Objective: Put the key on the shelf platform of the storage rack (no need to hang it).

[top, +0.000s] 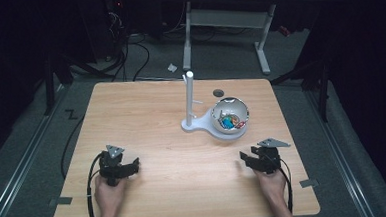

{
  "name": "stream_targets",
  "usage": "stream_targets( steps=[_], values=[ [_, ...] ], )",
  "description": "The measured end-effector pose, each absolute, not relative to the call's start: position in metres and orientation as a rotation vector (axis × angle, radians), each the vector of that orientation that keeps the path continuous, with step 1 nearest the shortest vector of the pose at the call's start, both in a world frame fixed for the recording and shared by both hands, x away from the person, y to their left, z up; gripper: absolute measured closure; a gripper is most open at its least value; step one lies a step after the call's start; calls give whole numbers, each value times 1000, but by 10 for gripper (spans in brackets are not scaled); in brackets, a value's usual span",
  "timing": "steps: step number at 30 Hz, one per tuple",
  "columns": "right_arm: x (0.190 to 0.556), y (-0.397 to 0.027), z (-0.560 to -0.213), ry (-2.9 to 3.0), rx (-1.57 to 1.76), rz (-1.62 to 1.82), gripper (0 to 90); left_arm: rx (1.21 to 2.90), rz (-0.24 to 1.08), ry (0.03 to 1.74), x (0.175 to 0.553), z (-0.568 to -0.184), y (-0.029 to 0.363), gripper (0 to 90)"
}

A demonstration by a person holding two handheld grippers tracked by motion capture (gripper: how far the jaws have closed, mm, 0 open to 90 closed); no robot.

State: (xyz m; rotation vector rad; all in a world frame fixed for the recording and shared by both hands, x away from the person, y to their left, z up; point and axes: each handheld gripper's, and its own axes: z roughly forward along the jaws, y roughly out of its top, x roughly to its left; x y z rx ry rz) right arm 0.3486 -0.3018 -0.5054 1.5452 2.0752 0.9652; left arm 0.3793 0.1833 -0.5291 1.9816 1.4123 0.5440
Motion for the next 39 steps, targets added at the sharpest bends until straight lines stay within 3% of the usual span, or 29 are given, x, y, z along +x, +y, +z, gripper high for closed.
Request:
stream_targets(
  steps=[23, 39],
  values=[
    [353, -302, -518, 2047, 1535, 846, 432, 1981, 545, 1413, 379, -529, 183, 171],
    [353, -303, -519, 2034, 1539, 812, 360, 1983, 543, 1412, 379, -529, 183, 170]
  ],
)
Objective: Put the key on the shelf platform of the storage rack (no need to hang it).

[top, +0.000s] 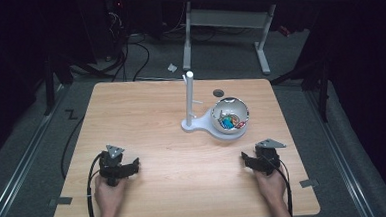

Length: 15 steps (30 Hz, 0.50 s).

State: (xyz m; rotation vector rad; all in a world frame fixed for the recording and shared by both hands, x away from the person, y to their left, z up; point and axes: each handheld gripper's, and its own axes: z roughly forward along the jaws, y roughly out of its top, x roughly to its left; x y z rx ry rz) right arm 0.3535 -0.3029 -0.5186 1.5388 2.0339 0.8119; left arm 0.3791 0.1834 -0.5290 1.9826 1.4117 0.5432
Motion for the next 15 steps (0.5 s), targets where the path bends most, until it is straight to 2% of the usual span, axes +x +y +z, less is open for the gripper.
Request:
stream_targets(
  steps=[15],
  values=[
    [353, -303, -519, 2019, 1550, 810, 351, 1981, 543, 1412, 379, -529, 183, 171]
  ],
)
